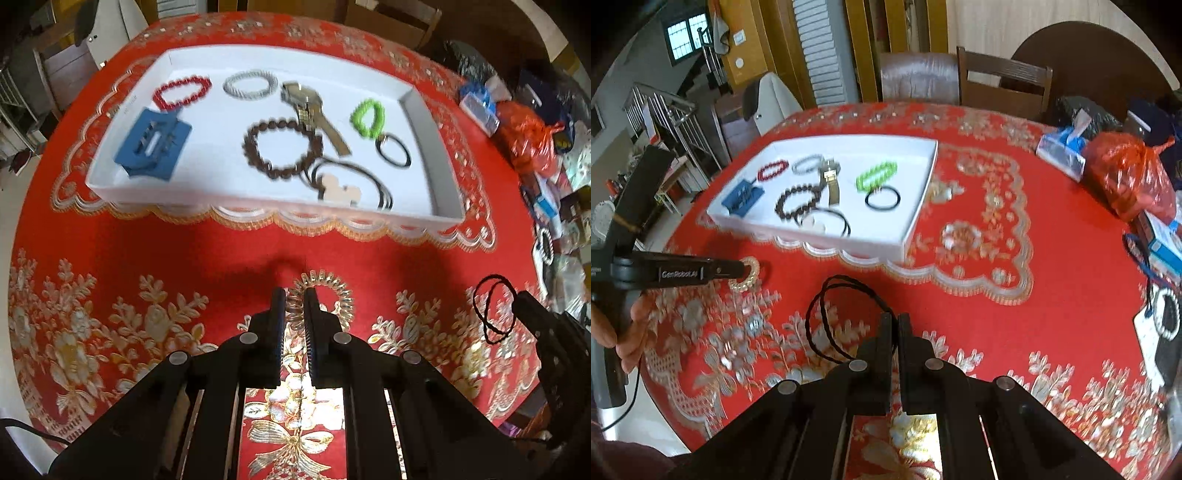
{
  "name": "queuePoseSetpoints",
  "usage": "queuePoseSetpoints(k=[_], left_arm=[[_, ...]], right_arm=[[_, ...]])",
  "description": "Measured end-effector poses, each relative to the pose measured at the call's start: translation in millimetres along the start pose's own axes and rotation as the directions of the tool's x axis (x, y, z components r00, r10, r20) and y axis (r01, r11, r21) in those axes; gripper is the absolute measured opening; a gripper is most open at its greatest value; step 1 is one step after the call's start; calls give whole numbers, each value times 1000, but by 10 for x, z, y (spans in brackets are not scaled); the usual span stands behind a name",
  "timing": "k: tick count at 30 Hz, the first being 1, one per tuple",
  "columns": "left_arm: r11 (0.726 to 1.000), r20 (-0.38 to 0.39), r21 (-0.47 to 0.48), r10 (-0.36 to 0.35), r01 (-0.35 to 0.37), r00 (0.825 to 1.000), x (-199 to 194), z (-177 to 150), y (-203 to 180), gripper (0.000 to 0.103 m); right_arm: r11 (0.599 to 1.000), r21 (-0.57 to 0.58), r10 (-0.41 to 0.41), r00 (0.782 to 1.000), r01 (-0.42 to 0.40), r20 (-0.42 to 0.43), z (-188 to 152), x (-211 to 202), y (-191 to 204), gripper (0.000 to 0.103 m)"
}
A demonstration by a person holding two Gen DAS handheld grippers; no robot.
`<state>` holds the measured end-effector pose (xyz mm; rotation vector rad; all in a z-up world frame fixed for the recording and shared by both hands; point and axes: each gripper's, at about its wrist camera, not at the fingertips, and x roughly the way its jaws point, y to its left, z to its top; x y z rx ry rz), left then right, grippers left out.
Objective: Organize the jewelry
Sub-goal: 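Grasp the gold spiral hair tie with left gripper while right grasps black hair ties, then lower the spiral tie into the tray while right gripper releases hair ties there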
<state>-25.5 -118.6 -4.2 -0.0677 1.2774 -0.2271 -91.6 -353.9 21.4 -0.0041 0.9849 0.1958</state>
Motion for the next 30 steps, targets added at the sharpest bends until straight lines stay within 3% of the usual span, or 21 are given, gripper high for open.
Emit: queuePoseSetpoints(k=[8, 15, 30], left_arm=[[1000, 72, -2, 6, -6, 997, -309, 338, 37, 8], [999, 86, -16, 29, -28, 996, -313, 666, 177, 8], [996, 15, -90, 7, -5, 1000, 240, 1454, 380, 8]], right_arm=[[1000, 4, 26, 999, -26, 44, 407, 18, 51, 3], [999, -9, 35, 999, -35, 16, 736, 317, 151, 3], [1000, 23, -9, 991, 12, -135, 1027, 1181, 98, 3]])
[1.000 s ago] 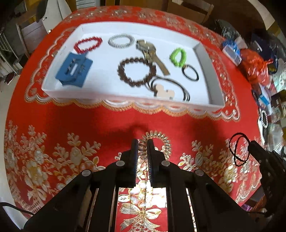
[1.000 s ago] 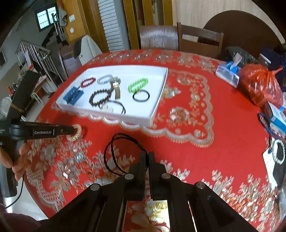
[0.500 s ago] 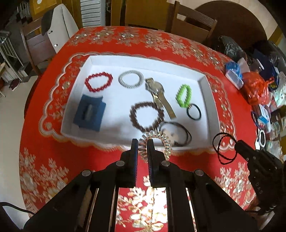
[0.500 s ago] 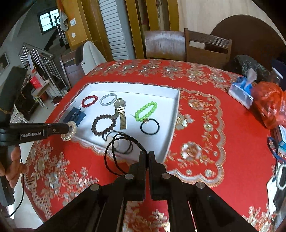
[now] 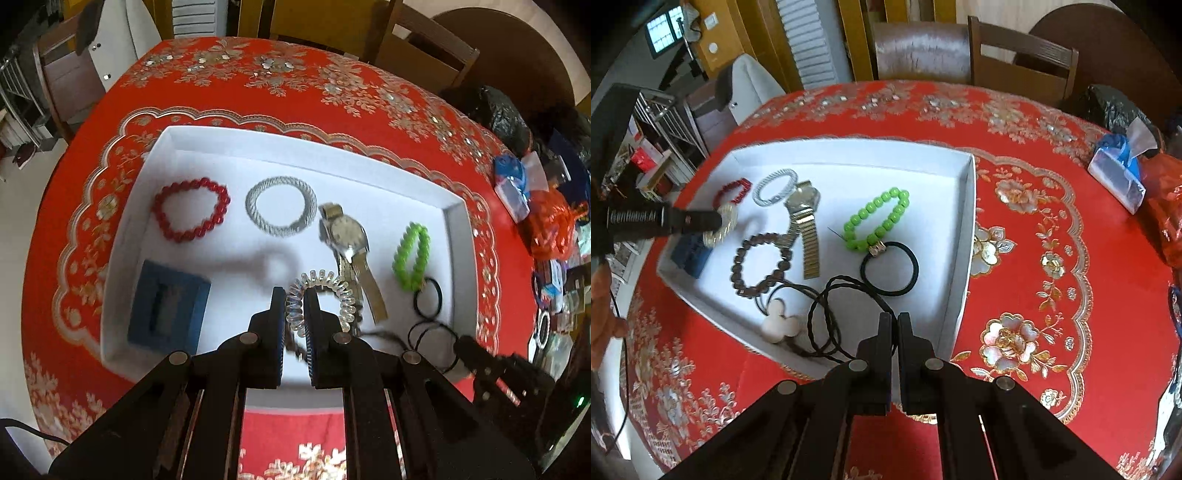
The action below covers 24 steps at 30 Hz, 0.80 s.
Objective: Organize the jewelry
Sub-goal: 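Lower the spiral tie into the tray while right gripper releases hair ties there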
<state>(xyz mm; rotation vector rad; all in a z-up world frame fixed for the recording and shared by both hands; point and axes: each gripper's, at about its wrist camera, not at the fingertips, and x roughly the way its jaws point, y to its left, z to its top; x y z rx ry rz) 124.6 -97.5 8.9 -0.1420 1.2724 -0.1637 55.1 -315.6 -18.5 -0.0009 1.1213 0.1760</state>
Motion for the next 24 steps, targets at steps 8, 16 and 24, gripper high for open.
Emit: queuePoseSetpoints(k=[8, 16, 24], left_arm=[[1000, -33, -13, 4, -5, 999, 286, 249, 31, 8], [998, -73, -21, 64, -66, 995, 446, 213, 83, 9], [996, -78, -73, 54, -60, 995, 437, 173, 191, 33]], right_arm=[[998, -43, -50, 998, 48, -49, 22, 203, 42, 3], [994, -67, -90, 995, 87, -53, 18, 269, 46, 10], [999, -41, -34, 999, 33, -11, 23, 131, 83, 32]])
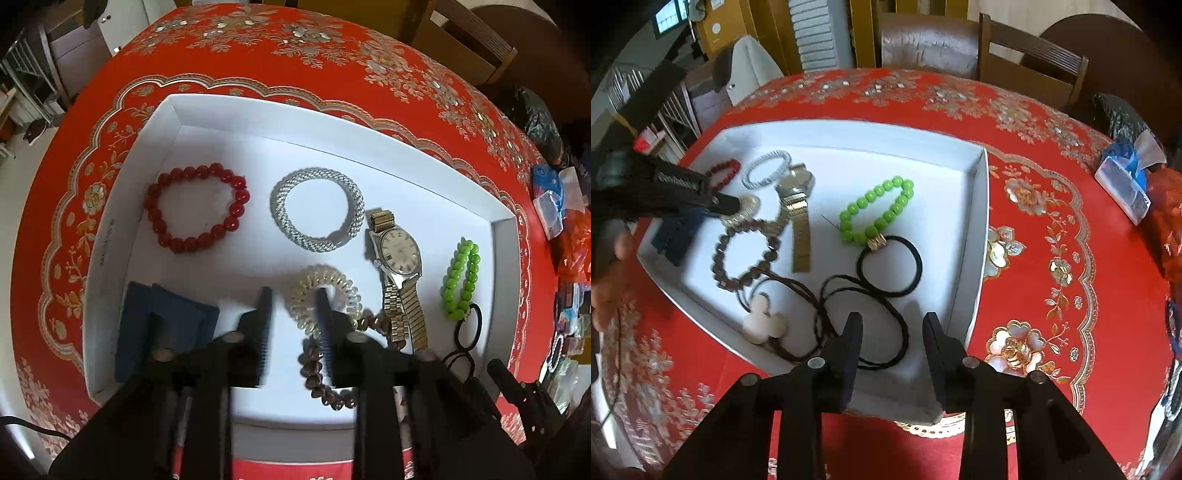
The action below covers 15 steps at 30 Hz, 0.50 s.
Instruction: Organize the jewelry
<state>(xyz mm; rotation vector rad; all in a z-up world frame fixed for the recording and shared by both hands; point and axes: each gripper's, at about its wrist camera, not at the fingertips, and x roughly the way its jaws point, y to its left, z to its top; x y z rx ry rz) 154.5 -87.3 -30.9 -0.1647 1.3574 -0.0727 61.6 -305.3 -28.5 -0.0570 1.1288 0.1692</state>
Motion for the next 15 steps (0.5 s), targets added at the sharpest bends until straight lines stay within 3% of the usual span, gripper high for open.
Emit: queuePoseSetpoints(k=[2, 4, 15], left_arm=[[1000, 23, -9, -10, 11, 1000, -71, -44, 12, 47], [1000, 49, 0, -2, 2, 999, -164, -105, 10, 50], [992, 180, 96, 69, -88, 981, -710, -611, -86, 51]], right_arm=[[1000, 18, 21, 1000, -22, 21, 10, -76, -10, 34], [999, 39, 33, 998, -35, 55, 8, -182, -19, 43], [994, 104, 29, 993, -41, 118, -46, -481, 48, 44]])
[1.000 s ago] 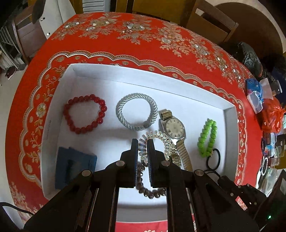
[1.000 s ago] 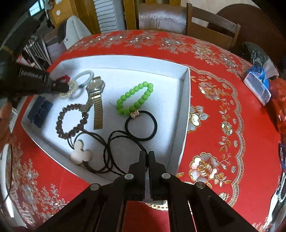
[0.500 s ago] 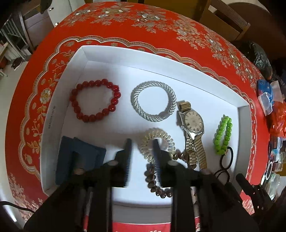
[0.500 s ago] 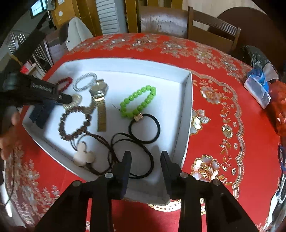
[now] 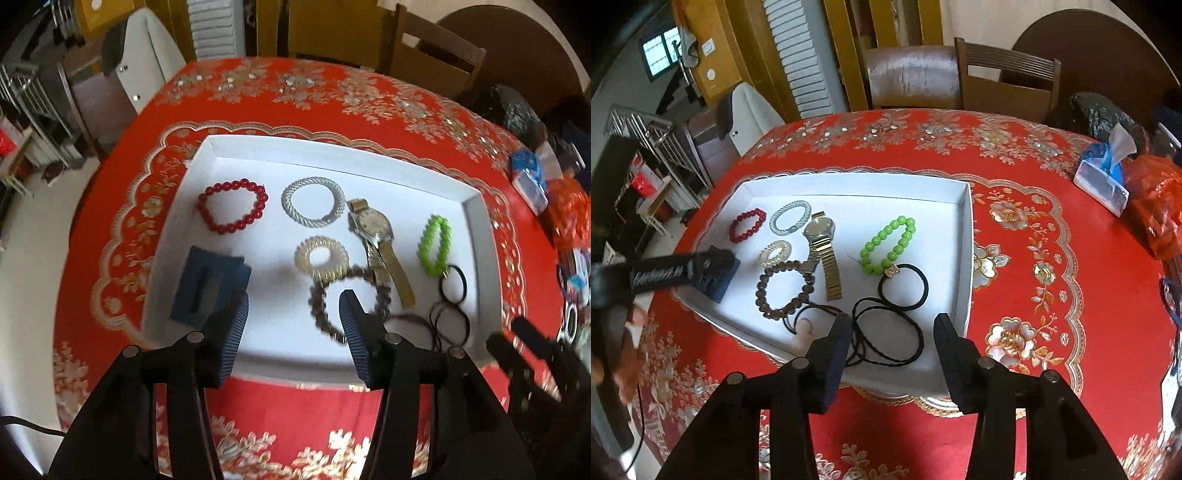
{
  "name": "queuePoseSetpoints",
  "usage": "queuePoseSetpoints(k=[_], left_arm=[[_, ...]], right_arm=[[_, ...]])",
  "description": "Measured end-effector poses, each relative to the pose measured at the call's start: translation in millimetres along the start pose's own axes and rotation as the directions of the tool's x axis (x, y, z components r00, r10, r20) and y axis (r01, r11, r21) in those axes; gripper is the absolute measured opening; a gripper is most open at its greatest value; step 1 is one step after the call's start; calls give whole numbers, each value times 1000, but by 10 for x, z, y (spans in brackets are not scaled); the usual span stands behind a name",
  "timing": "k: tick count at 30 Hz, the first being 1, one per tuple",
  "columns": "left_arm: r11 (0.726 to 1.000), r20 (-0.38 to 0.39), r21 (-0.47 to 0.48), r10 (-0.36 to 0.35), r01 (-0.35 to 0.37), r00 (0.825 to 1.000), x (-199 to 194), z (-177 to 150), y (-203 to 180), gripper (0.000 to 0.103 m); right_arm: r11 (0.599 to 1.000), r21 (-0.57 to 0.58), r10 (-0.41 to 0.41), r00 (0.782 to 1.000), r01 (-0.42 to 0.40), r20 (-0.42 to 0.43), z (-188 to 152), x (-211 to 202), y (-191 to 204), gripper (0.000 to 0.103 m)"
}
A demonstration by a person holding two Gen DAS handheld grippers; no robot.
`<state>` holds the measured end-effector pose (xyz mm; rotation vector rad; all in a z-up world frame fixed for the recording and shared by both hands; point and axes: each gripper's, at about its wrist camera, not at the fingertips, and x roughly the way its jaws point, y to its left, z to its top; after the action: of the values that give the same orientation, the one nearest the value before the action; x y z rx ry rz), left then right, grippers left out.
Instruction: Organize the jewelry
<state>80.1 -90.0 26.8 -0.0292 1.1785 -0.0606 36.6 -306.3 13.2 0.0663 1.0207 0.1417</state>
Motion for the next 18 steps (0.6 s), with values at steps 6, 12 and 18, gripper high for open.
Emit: queuePoseSetpoints(k=[6, 12, 18], left_arm=[[1000, 59, -24, 11, -10, 998, -307, -244, 91, 51], [999, 112, -48, 30, -25, 993, -547, -413, 175, 51], [998, 155, -56, 38, -29, 987, -763, -596, 201, 51]], right_arm=[[1000, -14, -16, 1000, 16, 23, -34, -139, 143, 54], [999, -27, -17, 997, 19, 79, -100, -380, 333, 70], [1000, -29, -2, 996, 5, 92, -203, -543, 439, 70]])
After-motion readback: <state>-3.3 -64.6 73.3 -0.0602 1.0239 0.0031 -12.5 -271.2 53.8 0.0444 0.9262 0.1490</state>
